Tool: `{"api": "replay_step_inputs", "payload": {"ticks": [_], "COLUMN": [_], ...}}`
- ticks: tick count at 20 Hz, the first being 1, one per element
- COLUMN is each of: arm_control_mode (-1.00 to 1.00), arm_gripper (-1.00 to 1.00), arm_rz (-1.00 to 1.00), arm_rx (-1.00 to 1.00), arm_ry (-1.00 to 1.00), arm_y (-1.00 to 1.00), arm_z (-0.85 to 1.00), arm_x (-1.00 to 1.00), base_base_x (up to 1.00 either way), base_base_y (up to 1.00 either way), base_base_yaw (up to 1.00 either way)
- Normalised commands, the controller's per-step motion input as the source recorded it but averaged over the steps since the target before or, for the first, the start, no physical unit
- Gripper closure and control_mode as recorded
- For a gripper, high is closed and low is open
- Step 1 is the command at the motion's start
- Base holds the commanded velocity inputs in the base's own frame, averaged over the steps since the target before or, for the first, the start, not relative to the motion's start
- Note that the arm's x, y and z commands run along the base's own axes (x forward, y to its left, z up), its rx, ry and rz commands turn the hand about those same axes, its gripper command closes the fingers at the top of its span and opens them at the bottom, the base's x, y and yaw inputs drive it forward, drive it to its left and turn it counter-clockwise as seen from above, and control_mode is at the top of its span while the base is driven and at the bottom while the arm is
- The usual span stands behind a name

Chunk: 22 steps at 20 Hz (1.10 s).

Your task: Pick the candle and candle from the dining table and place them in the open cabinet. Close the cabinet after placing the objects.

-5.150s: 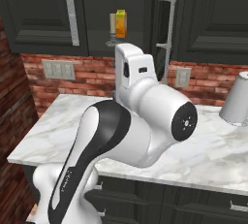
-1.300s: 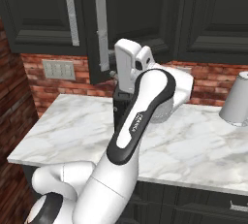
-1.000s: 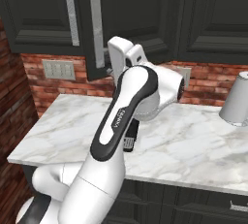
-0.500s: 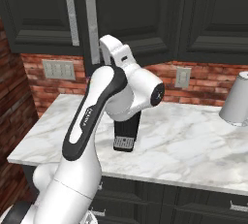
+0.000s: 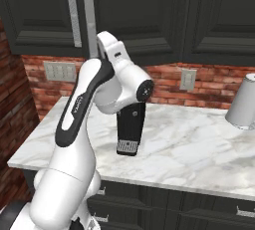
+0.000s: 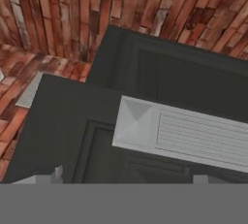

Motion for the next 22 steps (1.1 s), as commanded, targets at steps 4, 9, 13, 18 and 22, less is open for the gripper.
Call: {"api": "replay_step_inputs", "payload": {"ticks": [4, 9, 13, 18, 22], "arm_control_mode": [-1.00, -1.00, -1.00, -1.00, -1.00], "arm_gripper": [-1.00, -1.00, -1.00, -1.00, -1.00], "arm_rz": [-0.08, -0.14, -0.17, -0.18, -0.16], "arm_rx": [0.00, 0.00, 0.00, 0.00, 0.00], "arm_ry": [0.00, 0.00, 0.00, 0.00, 0.00], "arm_y": [0.17, 0.18, 0.18, 0.22, 0.25], "arm_z": [0.00, 0.02, 0.05, 0.05, 0.02], "arm_x": [0.19, 0.03, 0.04, 0.22, 0.28], "base_base_x": [0.00, 0.00, 0.00, 0.00, 0.00], "base_base_y": [0.00, 0.00, 0.00, 0.00, 0.00], "base_base_yaw": [0.00, 0.00, 0.00, 0.00, 0.00]}}
